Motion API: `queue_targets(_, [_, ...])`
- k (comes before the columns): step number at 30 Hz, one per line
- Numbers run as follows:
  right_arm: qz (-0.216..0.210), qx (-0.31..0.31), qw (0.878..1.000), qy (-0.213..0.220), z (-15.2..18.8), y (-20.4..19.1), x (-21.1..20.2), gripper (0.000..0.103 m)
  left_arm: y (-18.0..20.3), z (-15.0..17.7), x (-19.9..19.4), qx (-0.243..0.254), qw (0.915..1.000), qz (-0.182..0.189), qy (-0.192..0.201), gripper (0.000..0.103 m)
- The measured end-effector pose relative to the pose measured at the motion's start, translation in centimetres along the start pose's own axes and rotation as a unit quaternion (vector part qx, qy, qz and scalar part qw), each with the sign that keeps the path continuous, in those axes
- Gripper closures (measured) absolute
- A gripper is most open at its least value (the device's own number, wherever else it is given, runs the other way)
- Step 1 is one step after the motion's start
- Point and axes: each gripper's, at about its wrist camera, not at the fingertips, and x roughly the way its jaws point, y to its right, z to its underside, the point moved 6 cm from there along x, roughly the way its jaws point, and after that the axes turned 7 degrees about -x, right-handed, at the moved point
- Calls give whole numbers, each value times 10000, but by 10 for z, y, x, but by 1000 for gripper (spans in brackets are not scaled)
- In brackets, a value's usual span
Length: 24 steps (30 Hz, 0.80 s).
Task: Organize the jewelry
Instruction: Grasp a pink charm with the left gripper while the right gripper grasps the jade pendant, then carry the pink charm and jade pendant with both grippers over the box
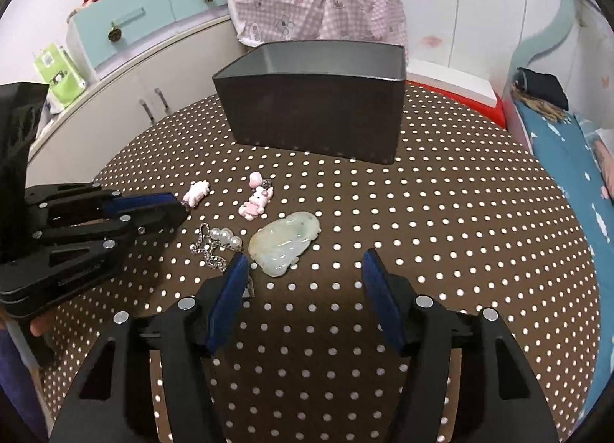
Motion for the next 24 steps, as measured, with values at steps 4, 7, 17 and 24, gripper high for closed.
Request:
queue_targets(4, [27,-17,10000,-9,-3,-2,3,43,-4,0,-7,-68,10000,11,63,93])
queue_targets(7, [25,-44,10000,-22,-5,-4,6,43,-5,-2,-12,-103,9999,60,111,93])
queue_targets(17, [220,-204,9995,-60,-13,-4,11,60,-2,-8,-22,-142,9995,233,187,93])
queue_targets(24, [102,-170,9998,9,-11,6,8,73,1,-17,-28,-169,9987,406,257,93])
